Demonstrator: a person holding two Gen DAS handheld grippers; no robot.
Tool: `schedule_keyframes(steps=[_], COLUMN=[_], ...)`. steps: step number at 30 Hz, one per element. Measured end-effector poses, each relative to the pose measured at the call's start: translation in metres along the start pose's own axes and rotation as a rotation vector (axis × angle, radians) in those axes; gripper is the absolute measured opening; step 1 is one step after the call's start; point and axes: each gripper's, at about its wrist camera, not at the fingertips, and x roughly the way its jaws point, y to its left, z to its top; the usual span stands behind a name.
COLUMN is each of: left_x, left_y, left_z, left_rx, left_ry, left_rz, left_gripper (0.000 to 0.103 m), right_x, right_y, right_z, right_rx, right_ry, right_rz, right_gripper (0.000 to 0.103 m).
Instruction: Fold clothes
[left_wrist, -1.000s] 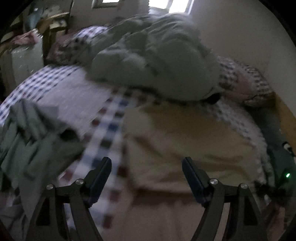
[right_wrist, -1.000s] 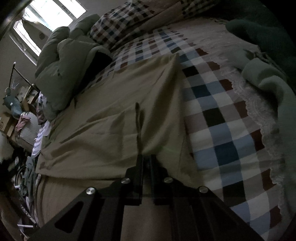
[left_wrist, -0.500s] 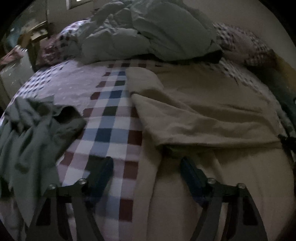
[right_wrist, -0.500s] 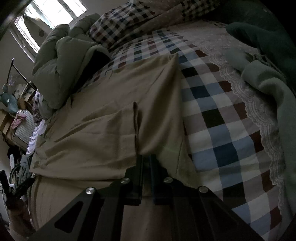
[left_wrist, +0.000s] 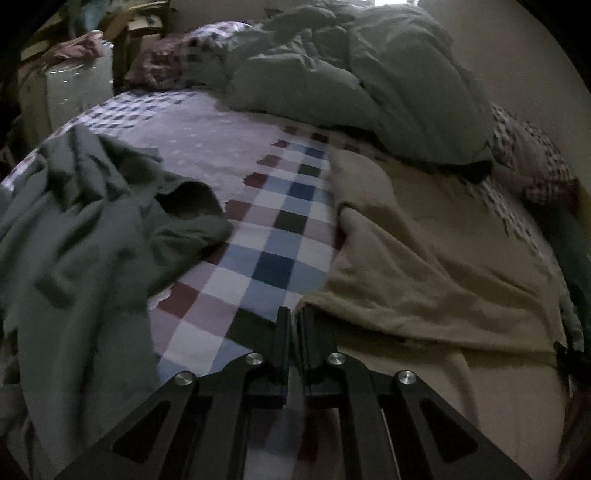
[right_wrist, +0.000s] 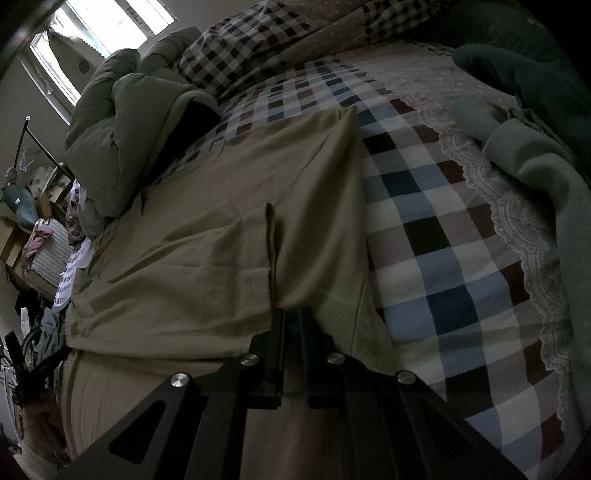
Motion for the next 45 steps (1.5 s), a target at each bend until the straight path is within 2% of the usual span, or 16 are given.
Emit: schedule_keyframes(steps=[4, 6, 10, 13, 15, 17, 20, 23, 26, 28, 31, 33, 35, 38, 41, 45], left_x=[-0.014, -0.016, -0.019, -0.017, -0.014, -0.011, -0.008, 0.001, 0.006, 0.008, 0.010, 0.012, 0.014, 0.014, 0.014, 0.012], left_y=[0.009, 0.016, 0.021, 0.025, 0.022, 0.016, 0.006, 0.011, 0.018, 0.021, 0.028, 0.033, 0.036, 0.036, 0.036, 0.043], left_z=[-0.006, -0.011, -0.017, -0.015, -0.012, -0.009, -0.004, 0.000, 0.005, 0.005, 0.003, 0.003, 0.003, 0.004, 0.006, 0.006], left_rx=[-0.072, -0.101, -0.114, -0.138, -0.125, -0.097, -0.046, -0.076, -0.131, -0.146, -0.179, -0.209, -0.235, -0.245, -0.252, -0.295], left_ry=[-0.037, -0.027, -0.036, -0.029, -0.028, -0.024, -0.012, 0.014, 0.015, 0.017, 0.023, 0.027, 0.032, 0.029, 0.027, 0.015], left_rz=[0.039, 0.015, -0.088, -0.170, -0.206, -0.230, -0.246, -0.273, -0.301, -0.309, -0.327, -0.345, -0.357, -0.370, -0.385, -0.411], left_gripper=[0.001, 0.001, 0.003, 0.019, 0.044, 0.057, 0.059, 0.059, 0.059, 0.054, 0.039, 0.023, 0.015, 0.012, 0.010, 0.008], right_x=[0.002, 0.002, 0.001, -0.004, -0.007, -0.016, -0.035, -0.064, -0.081, -0.081, -0.064, -0.046, -0.025, 0.013, 0.049, 0.100], right_y=[0.000, -0.001, 0.000, 0.000, -0.001, -0.001, 0.002, 0.025, 0.069, 0.116, 0.196, 0.253, 0.302, 0.371, 0.418, 0.460], right_z=[0.001, 0.001, 0.002, 0.002, 0.002, 0.001, -0.001, -0.004, -0.004, -0.002, 0.002, 0.004, 0.004, 0.006, 0.007, 0.012], right_rx=[0.001, 0.000, -0.002, -0.010, -0.016, -0.028, -0.061, -0.153, -0.245, -0.329, -0.463, -0.550, -0.616, -0.684, -0.735, -0.787], right_ry=[0.000, 0.000, -0.001, -0.003, -0.004, -0.011, -0.027, -0.061, -0.083, -0.069, -0.031, 0.001, 0.039, 0.098, 0.135, 0.190], right_rz=[0.002, 0.002, 0.000, -0.007, -0.012, -0.030, -0.061, -0.085, -0.037, 0.033, 0.132, 0.199, 0.254, 0.305, 0.294, 0.227], right_gripper=[0.006, 0.006, 0.006, 0.006, 0.007, 0.012, 0.013, 0.016, 0.025, 0.038, 0.038, 0.038, 0.038, 0.038, 0.038, 0.038])
